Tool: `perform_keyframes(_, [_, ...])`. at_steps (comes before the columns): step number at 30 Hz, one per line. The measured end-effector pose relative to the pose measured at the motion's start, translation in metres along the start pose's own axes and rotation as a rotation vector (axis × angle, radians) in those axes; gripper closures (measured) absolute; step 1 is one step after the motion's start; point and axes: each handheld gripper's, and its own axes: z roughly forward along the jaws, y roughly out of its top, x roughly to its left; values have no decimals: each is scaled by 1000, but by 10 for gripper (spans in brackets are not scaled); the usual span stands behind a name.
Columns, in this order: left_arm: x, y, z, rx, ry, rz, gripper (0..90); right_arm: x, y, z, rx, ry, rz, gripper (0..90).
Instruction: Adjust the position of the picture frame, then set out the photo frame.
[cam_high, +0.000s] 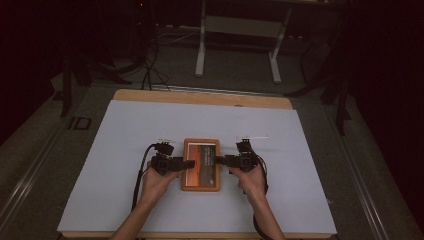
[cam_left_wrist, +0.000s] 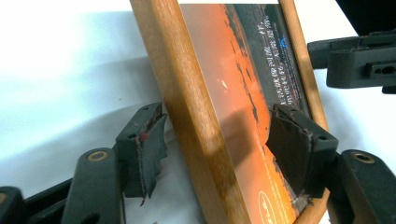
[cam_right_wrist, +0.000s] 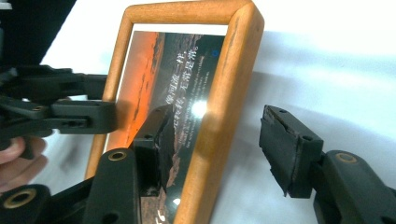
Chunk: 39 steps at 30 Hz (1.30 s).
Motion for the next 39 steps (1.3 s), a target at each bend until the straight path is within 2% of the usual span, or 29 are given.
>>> perform_keyframes(7, [3,-9,-16,-48,42,20,366,5,0,-5,-32,-46,-66,445])
perform_keyframes(16, [11,-14,-35,-113,47,0,372,17,10,-6,-50,-128,-209,432])
perform_keyframes(22, [13,-12,-49,-159,68,12,370,22,14,-8,-52,-170,-291,436])
perform_keyframes(26, [15,-11,-56,-171,57,15,384,22,18,-8,-60,-178,-336,539])
perform_keyframes(31, [18,-11,-59,-177,74,30,383,24,19,-5,-74,-205,-383,700])
perform_keyframes(34, [18,-11,-59,-171,80,40,381,26,21,-3,-81,-209,-396,814])
perform_keyframes(36, [17,-11,-59,-165,84,48,383,25,23,0,-86,-204,-394,852])
perform_keyframes(39, [17,-12,-57,-145,112,61,399,25,24,6,-94,-203,-401,891])
